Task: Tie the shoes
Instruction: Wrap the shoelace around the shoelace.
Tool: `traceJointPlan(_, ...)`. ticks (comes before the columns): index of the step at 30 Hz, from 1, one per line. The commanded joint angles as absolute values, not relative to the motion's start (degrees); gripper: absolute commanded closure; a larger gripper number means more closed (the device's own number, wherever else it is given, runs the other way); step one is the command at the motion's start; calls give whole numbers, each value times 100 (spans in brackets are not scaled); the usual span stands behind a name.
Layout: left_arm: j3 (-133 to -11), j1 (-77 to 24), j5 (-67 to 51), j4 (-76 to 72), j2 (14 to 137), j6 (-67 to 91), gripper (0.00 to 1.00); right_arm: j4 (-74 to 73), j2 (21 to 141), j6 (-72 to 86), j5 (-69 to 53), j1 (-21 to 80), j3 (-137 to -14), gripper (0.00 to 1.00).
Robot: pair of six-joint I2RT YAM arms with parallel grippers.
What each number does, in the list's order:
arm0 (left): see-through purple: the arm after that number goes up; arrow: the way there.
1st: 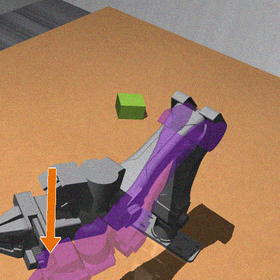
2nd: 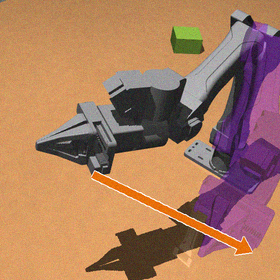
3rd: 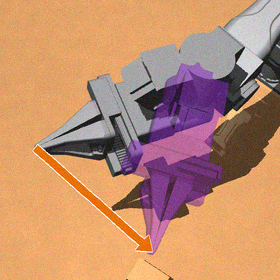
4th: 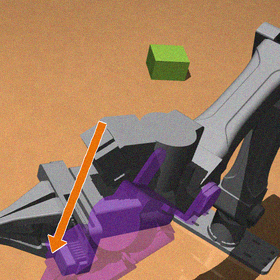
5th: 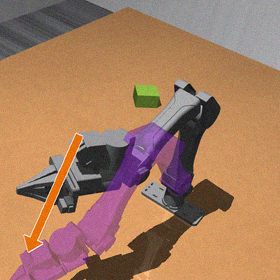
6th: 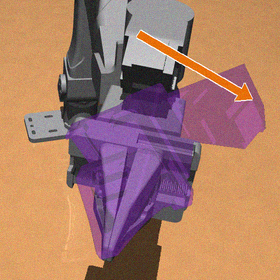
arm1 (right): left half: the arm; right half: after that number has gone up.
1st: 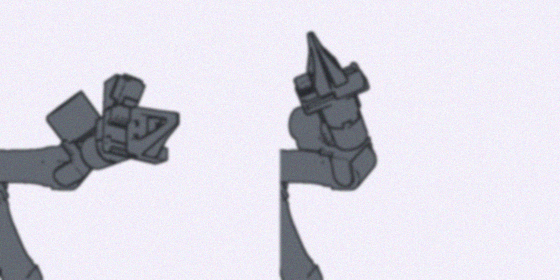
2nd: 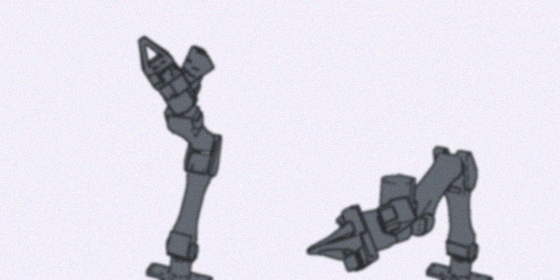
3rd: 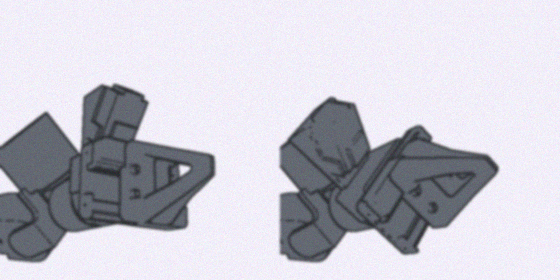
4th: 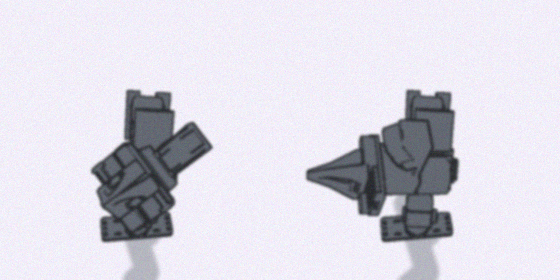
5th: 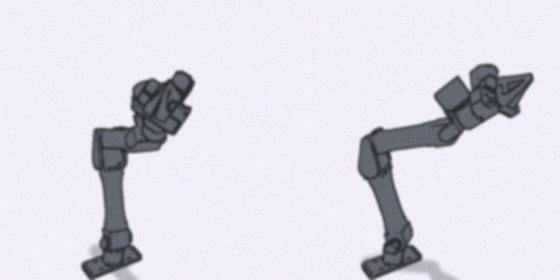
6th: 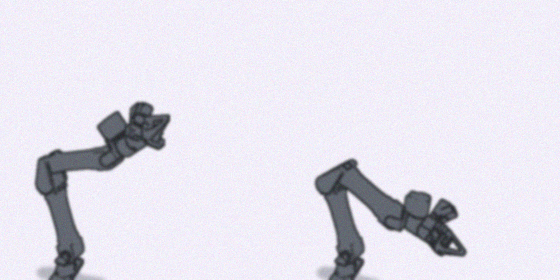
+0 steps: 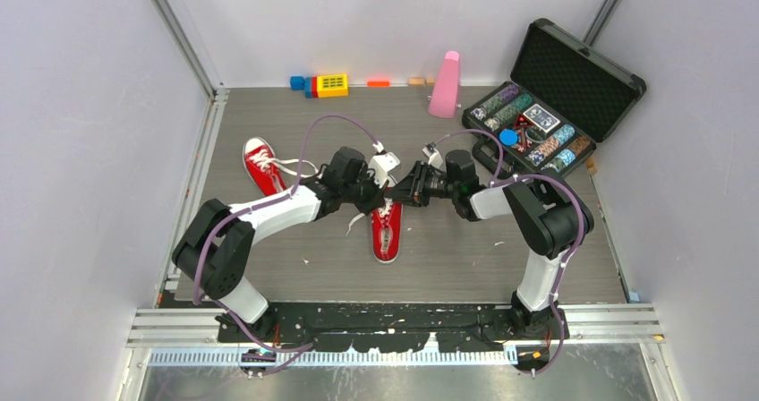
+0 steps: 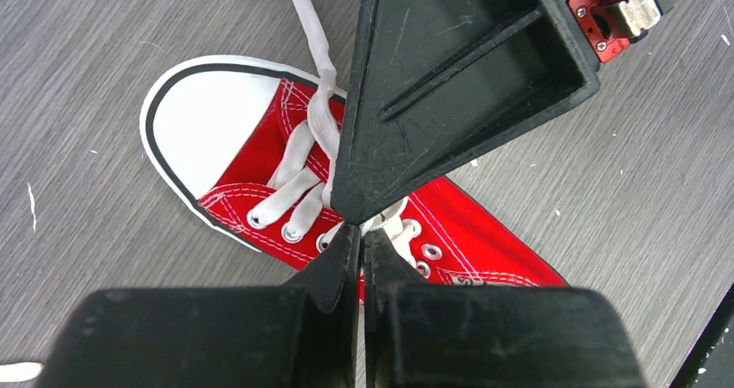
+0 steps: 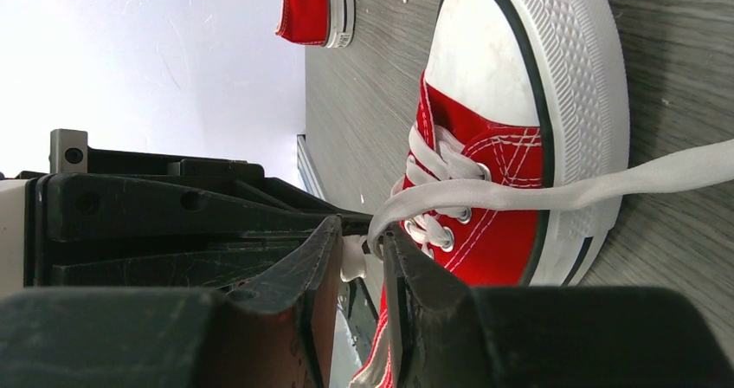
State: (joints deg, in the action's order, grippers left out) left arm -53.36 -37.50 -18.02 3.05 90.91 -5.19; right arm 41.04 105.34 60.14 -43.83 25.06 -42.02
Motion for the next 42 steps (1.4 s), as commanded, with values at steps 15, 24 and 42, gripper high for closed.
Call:
traceJointPlan(15, -5585, -3759, -1918, 304, 8979, -579, 100, 4396, 10242, 5952, -4632, 2540, -4060, 62)
traceJointPlan(24, -5629, -3756, -1944, 273, 9026, -534, 100, 4383, 10300, 5951, -4667, 2566, -4178, 66)
traceJointPlan(42, -5429, -3761, -1852, 214, 8838, -528, 100, 4059, 10388, 6076, -4035, 2562, -4398, 49)
